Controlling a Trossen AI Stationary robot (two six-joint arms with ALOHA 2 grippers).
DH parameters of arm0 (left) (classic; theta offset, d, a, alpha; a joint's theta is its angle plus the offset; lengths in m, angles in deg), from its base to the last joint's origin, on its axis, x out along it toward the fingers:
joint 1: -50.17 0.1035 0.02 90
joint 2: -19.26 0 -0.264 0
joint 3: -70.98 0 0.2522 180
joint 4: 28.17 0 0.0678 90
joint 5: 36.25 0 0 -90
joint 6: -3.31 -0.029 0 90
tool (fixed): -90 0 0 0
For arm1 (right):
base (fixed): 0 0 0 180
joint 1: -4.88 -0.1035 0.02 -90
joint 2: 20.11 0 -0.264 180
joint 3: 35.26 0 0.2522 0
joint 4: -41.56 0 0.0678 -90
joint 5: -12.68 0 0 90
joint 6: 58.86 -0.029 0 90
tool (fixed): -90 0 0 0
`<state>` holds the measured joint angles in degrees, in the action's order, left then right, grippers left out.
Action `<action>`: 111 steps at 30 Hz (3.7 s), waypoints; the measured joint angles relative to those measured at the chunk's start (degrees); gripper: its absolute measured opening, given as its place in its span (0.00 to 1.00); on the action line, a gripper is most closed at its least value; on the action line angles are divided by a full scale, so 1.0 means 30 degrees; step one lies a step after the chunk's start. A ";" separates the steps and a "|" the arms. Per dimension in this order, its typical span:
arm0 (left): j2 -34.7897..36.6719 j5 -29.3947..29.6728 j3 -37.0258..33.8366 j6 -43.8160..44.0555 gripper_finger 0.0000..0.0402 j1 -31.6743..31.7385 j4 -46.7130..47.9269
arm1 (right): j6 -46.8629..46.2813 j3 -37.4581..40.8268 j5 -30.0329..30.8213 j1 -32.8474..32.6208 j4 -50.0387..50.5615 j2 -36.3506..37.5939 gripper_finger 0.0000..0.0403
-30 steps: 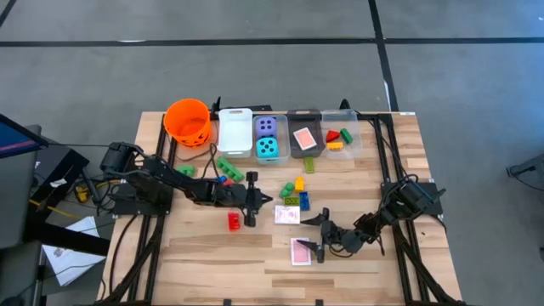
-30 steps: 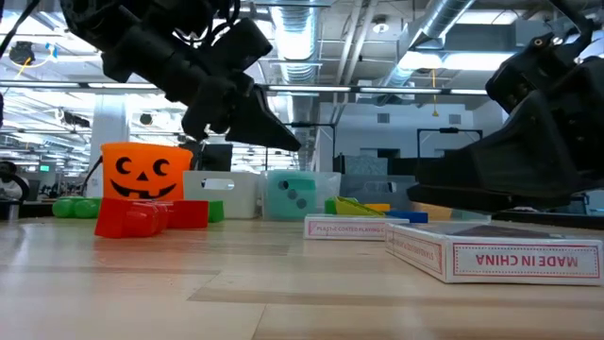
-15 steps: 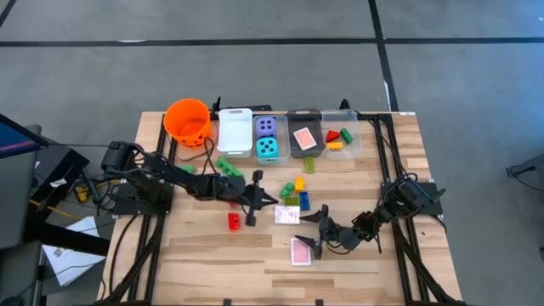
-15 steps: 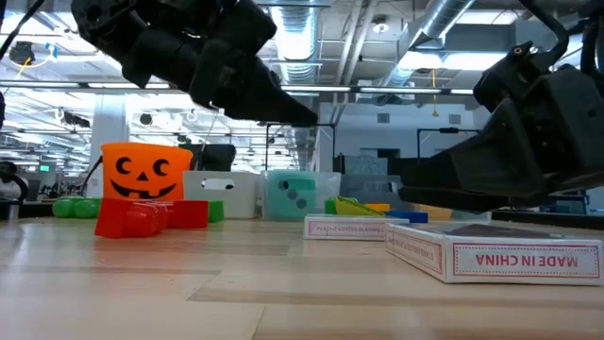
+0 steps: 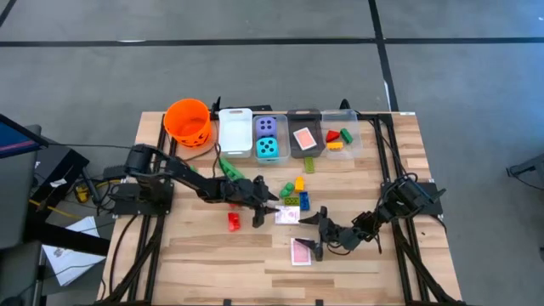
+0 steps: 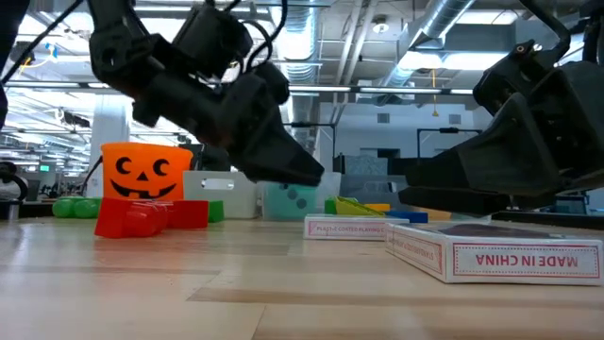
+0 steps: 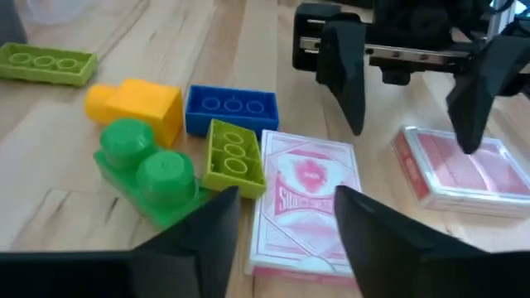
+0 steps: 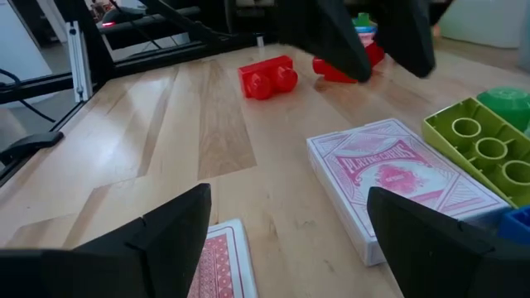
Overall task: Pick & Place Toys
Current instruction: Put the small blue game piece into the right transparent bin
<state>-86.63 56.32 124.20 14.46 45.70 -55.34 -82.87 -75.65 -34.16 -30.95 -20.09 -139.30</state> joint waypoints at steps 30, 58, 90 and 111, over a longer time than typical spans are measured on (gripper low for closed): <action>-0.2040 0.1305 0.1180 0.0776 0.68 -0.0526 0.1212 | -0.1188 -0.0360 0.0784 0.0429 0.1715 0.0000 0.79; -0.2040 0.2828 -0.0173 0.0025 0.68 0.0044 -0.0439 | -0.7576 0.0149 0.5509 0.1224 0.7545 0.0137 0.79; -0.2033 0.2720 -0.0320 0.0111 0.68 -0.0029 -0.0397 | -1.3960 -0.0168 0.5690 0.1623 1.9293 0.3118 0.79; -0.2033 0.2740 -0.0327 0.0104 0.68 -0.0029 -0.0392 | -1.2560 -0.0087 0.6655 0.3030 1.9429 0.3078 0.79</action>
<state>-92.73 64.54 123.22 14.77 45.61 -56.51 -120.55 -75.91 -14.20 -21.86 38.20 -130.07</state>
